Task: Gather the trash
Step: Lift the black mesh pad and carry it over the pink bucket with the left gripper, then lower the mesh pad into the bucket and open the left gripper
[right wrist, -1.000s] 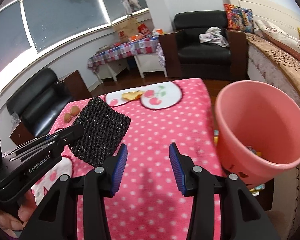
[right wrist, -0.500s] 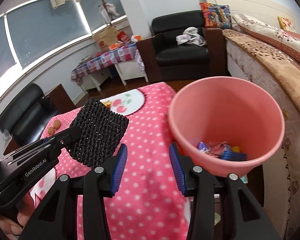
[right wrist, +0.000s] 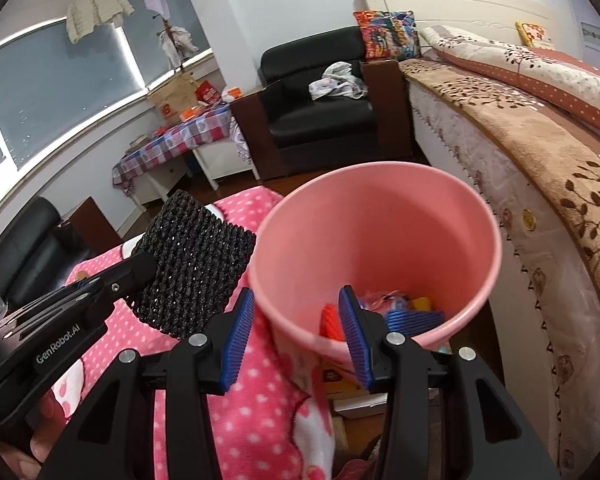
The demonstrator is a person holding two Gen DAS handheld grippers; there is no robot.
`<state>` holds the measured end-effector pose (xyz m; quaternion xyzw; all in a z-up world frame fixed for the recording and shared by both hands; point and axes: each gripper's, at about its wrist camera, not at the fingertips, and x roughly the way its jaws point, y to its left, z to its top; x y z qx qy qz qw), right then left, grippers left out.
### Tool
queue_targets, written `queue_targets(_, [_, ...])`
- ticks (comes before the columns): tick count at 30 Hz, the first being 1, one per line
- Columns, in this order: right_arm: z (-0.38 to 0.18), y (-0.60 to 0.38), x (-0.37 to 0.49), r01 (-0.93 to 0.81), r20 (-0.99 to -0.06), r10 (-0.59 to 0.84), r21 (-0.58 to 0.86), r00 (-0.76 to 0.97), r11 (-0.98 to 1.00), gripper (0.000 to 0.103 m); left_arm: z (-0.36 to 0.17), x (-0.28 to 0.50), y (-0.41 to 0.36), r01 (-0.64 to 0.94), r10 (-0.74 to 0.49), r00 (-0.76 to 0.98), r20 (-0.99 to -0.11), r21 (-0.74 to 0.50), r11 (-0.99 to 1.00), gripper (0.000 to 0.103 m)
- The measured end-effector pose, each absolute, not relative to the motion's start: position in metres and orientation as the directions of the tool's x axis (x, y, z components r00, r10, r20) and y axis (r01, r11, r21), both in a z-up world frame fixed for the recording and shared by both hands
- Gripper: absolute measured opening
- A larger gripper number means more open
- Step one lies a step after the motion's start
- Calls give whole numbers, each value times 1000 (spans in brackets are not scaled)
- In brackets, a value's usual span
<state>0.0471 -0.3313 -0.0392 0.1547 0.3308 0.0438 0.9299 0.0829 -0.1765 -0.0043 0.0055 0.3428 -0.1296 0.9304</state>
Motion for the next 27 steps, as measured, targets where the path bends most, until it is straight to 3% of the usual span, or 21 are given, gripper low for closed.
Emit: queue_targets(27, [-52, -392, 57, 159, -623, 73, 309, 779, 938, 46, -26, 119, -248, 370, -320, 674, -666, -71, 926, 9])
